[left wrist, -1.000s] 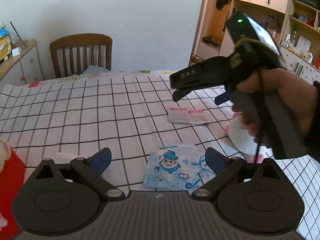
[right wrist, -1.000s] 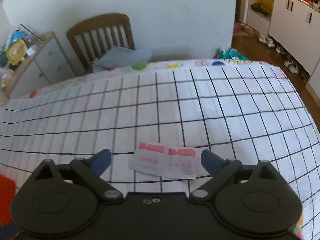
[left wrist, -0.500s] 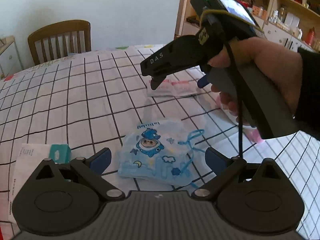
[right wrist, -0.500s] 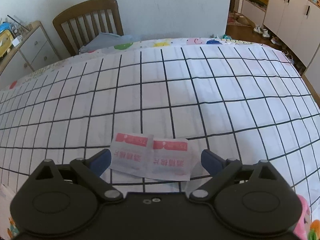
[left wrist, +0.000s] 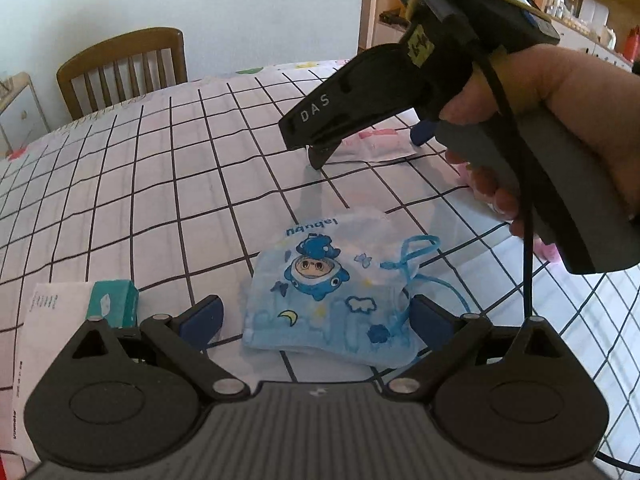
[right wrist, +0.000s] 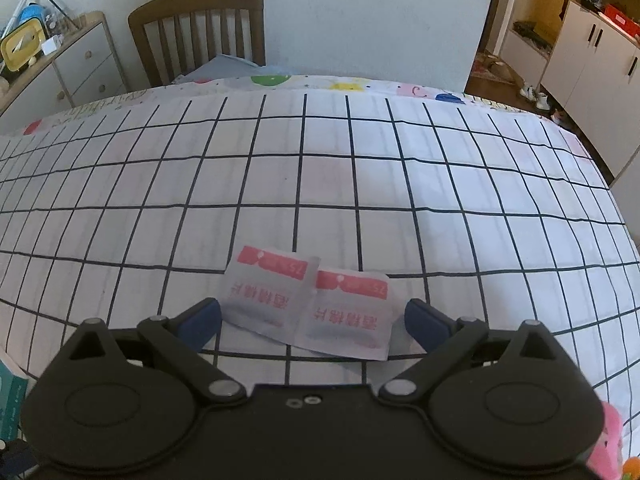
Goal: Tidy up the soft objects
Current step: 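Close the left tool on the blue mask while the right tool grasps the pink wipe packet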
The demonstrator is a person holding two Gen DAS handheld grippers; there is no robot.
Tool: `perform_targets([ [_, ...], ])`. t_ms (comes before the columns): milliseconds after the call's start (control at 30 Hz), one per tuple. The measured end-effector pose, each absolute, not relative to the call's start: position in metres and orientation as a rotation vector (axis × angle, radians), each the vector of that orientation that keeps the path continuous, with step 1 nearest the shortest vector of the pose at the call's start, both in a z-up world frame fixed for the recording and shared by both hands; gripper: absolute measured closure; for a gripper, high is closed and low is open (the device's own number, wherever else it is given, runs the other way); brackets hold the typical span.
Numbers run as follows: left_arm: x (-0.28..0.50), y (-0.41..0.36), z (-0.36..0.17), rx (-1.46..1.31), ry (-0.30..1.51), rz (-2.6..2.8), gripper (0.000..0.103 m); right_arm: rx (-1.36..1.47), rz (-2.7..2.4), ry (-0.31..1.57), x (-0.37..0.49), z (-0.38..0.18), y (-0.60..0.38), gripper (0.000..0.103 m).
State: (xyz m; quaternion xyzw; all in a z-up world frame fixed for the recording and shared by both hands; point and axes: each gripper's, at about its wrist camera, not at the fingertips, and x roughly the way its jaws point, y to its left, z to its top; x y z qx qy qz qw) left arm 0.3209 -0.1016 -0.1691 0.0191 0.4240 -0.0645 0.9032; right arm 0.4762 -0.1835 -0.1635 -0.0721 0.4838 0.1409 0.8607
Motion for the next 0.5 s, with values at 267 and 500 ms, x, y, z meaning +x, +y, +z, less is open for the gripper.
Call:
perform_targets([
  [267, 0.322, -0.104, -0.167, 0.058, 0.863, -0.121, 0.021, -0.16, 0.326, 0.966, 0.466, -0.161, -0.182, 0.024],
  [500, 0.323, -0.097, -0.161, 0.053, 0.848, -0.105, 0.055, -0.162, 0.351, 0.942, 0.461, -0.156, -0.185, 0.056],
])
